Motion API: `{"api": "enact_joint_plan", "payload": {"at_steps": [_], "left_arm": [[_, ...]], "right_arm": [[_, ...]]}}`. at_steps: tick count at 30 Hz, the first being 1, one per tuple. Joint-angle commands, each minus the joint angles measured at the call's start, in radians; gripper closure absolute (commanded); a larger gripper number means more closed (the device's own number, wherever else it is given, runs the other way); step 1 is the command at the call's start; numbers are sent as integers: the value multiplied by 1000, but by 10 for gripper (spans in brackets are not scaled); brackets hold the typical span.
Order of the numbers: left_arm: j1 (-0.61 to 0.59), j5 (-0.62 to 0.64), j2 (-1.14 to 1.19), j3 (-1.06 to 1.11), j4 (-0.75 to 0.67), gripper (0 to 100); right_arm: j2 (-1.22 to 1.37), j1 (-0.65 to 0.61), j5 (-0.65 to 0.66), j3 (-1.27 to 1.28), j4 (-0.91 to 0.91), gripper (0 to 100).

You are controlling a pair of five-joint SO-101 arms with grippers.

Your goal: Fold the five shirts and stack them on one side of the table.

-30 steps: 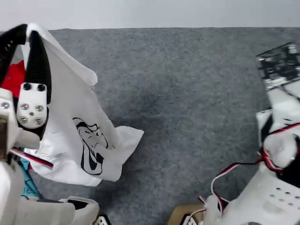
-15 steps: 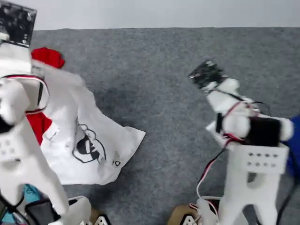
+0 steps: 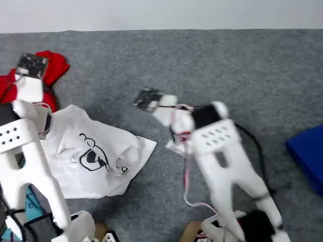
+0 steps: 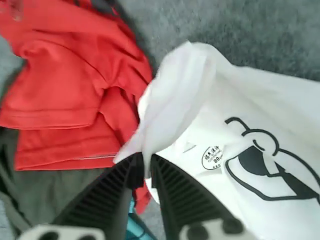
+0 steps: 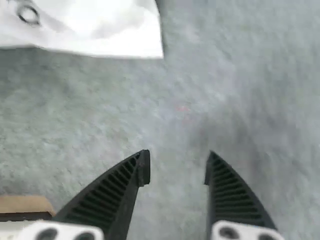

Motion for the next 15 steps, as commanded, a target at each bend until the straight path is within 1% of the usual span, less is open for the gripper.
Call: {"api": "enact_joint_plan", "payload": {"at_steps": [1,9,12,15], "left_arm": [[-6,-9,-9,62,-75,997],[-6,-9,-9,170,-161,997],[-6,-9,-9,196,-175,997],[-6,-8,-9,200,-175,997]], "right_arm": [[137,-94,-14,-163,8,775],[450,-236,-12,-466,16,775],[545,-283,-18,-615,88,775],[622,-314,-77,-776,162,775]]}}
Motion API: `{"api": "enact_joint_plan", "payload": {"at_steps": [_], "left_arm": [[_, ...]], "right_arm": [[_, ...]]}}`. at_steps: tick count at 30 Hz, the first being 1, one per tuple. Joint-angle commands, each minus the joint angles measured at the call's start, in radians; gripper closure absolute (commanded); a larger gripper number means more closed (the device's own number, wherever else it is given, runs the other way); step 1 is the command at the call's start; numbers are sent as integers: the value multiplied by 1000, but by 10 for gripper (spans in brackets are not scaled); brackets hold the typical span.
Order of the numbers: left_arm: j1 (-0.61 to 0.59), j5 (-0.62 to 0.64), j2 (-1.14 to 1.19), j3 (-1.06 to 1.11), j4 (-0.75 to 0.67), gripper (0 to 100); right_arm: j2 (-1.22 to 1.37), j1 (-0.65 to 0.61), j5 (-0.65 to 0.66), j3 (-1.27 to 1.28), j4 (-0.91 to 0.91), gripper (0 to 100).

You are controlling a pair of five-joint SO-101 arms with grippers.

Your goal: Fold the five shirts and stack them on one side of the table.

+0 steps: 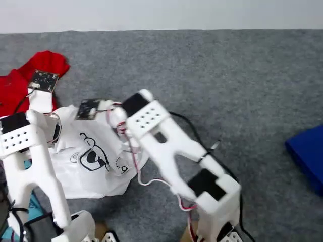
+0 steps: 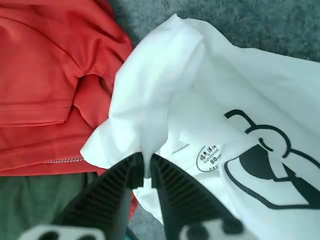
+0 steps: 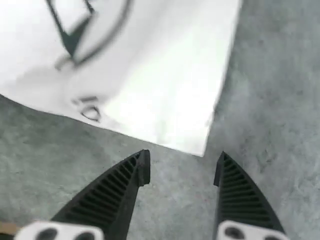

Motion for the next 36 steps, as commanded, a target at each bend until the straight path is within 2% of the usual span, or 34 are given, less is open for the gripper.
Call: {"api": "enact_joint_plan", "payload": {"at_steps": [1,7,13,27,36], "left_arm": [[-6,-8,-11,-2,-18,997],[-6,-6,-11,-2,-18,997],[-6,-6,-11,-2,-18,997],[-6,-5,-11,-1,-18,997],[-6,-5,-17,-1,-14,997]], "right_arm": [[56,-31,-69,-232,77,775],[205,-30,-235,-474,124,775],[311,-31,-308,-566,162,777],[325,-76,-370,-560,171,779],[403,-41,-370,-559,176,779]]}}
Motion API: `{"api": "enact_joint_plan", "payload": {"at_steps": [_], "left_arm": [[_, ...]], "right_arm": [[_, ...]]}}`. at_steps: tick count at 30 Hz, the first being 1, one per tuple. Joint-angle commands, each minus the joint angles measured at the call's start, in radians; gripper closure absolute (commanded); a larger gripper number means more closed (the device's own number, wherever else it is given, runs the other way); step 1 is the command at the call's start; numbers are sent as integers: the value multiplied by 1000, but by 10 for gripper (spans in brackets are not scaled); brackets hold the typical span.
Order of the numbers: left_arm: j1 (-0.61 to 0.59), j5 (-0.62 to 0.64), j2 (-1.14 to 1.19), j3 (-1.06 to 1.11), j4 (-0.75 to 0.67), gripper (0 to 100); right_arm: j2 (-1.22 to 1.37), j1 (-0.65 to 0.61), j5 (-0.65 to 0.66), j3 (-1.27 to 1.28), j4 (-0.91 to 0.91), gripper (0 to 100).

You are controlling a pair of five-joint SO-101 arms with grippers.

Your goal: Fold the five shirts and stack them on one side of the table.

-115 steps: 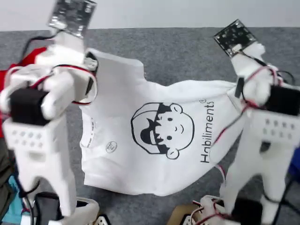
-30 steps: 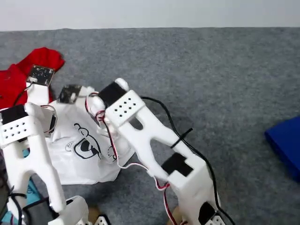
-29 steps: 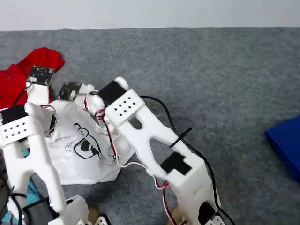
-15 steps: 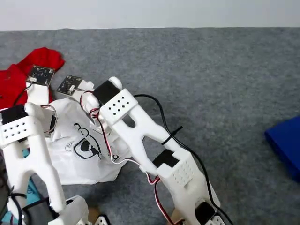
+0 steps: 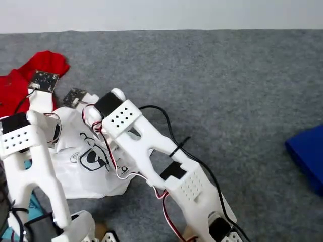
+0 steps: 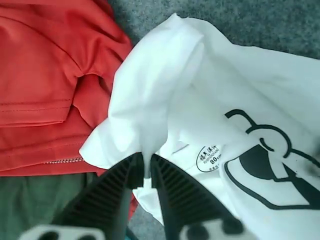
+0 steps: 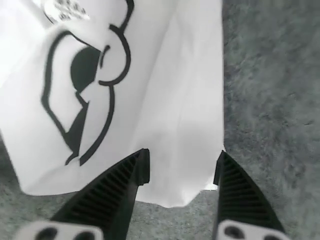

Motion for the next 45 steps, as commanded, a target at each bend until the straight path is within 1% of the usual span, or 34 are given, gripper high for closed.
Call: {"api": "enact_joint_plan", "payload": {"at_steps": [1,8,10,13,16,24,32,36,37,41,45], "left_arm": [[-6,-5,-17,-2,-12,997],[-6,-5,-14,-2,-14,997],[-6,-5,-14,-2,-14,997],[-6,-5,-14,-2,-15,997],[-6,-5,-12,-2,-15,997],[-5,-5,-12,-7,-15,997],[-2,-6,-15,-10,-15,997],[-2,-8,-12,-10,-17,997],[-2,-8,-12,-10,-17,997],[-2,-9,-12,-5,-17,997],[-2,-9,-12,-4,-17,997]], "right_arm": [[12,22,-11,-48,35,779],[30,35,-8,-52,35,785],[21,35,-3,-52,35,833],[2,50,-2,-52,35,939],[-13,70,25,-52,36,961],[-104,108,44,-52,36,963],[-171,125,204,-52,31,964],[-147,177,230,-52,33,956],[-147,185,230,-52,38,944],[-185,180,207,-49,47,832],[-236,125,173,-40,47,815]]}}
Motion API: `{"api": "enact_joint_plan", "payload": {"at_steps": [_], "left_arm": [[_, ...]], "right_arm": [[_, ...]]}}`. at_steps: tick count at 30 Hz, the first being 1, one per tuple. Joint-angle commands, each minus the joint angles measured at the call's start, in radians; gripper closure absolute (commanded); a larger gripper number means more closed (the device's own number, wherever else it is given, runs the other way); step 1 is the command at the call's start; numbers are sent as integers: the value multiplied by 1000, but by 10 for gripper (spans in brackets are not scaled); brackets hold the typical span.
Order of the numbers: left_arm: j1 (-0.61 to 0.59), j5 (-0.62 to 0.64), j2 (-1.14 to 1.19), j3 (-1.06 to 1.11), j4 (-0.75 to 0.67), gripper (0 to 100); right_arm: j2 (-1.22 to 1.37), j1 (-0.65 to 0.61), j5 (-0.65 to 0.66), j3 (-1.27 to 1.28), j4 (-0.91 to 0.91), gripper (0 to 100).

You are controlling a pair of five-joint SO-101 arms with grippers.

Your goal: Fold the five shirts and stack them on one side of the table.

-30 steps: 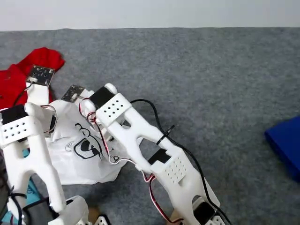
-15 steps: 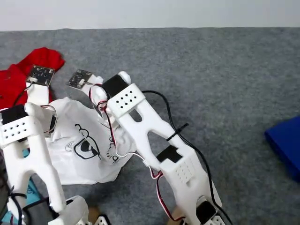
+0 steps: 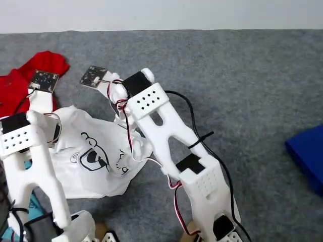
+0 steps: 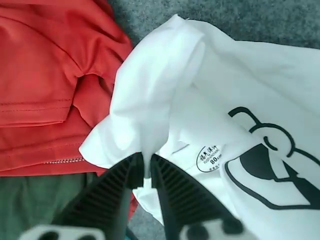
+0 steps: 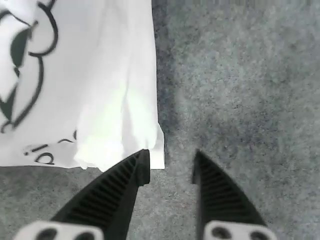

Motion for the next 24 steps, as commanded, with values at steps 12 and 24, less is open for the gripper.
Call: {"api": "enact_joint_plan", "payload": {"at_steps": [12,24], "left_arm": [[-2,-6,-11,-4,-17,997],[-2,-5,-11,-2,-14,997]], "right_arm": [[-105,-113,-199,112,36,812],[25,-96,-204,112,35,812]]}}
